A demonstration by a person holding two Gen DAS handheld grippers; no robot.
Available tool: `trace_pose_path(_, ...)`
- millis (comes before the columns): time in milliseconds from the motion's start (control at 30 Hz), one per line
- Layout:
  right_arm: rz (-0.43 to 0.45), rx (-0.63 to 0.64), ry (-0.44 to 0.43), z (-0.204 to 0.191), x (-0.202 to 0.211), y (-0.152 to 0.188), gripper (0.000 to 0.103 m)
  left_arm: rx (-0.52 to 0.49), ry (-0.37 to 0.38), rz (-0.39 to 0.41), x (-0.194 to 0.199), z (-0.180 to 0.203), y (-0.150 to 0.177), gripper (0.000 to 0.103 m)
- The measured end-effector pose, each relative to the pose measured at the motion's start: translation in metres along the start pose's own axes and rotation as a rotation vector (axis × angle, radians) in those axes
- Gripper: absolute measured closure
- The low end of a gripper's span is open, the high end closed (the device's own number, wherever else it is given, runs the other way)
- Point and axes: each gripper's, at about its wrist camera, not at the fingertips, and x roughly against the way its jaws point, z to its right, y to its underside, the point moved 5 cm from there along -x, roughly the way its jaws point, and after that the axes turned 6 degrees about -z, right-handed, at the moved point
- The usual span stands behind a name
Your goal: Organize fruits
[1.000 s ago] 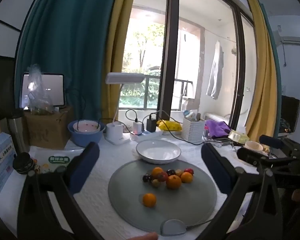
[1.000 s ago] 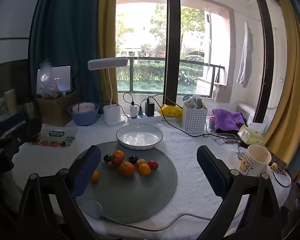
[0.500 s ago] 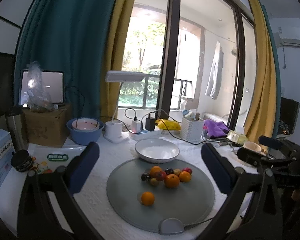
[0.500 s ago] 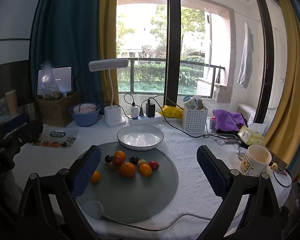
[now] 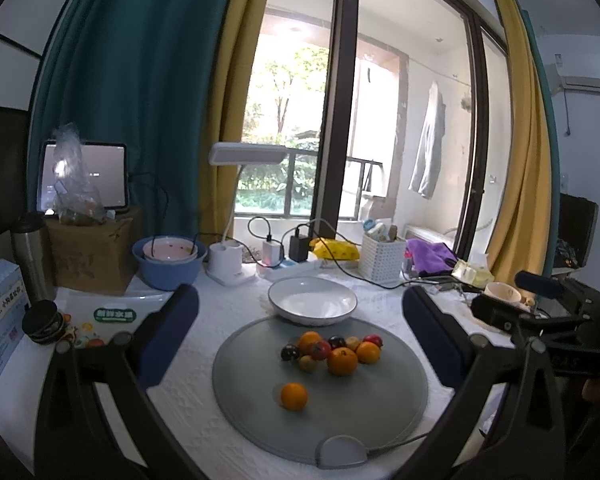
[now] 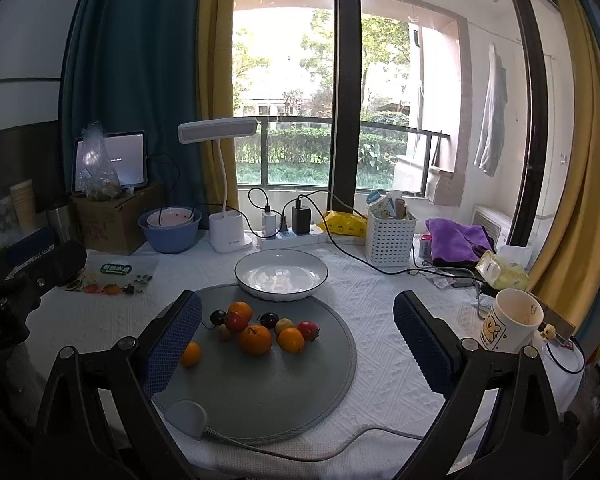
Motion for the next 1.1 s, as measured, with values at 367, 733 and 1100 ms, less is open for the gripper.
trace_pose_path(367,0.002,0.0,0.0,0.0,0.0008,0.0,0.004,-0.002,0.009,0.003,-0.0004,0.0,0.0004,0.0)
trace_pose_path(733,0.001,-0.002,-0.003,-0.0019,0.0012,0.0003,0.004,-0.001,0.017,-0.002,-0.0006,0.0014,0.0001,0.0)
trace_pose_path(1100,0.001,-0.004,-0.003,-0.0031,0.0021,0.0006,0.004,-0.001,0.019,-0.001,0.0013,0.0002,0.001,0.0)
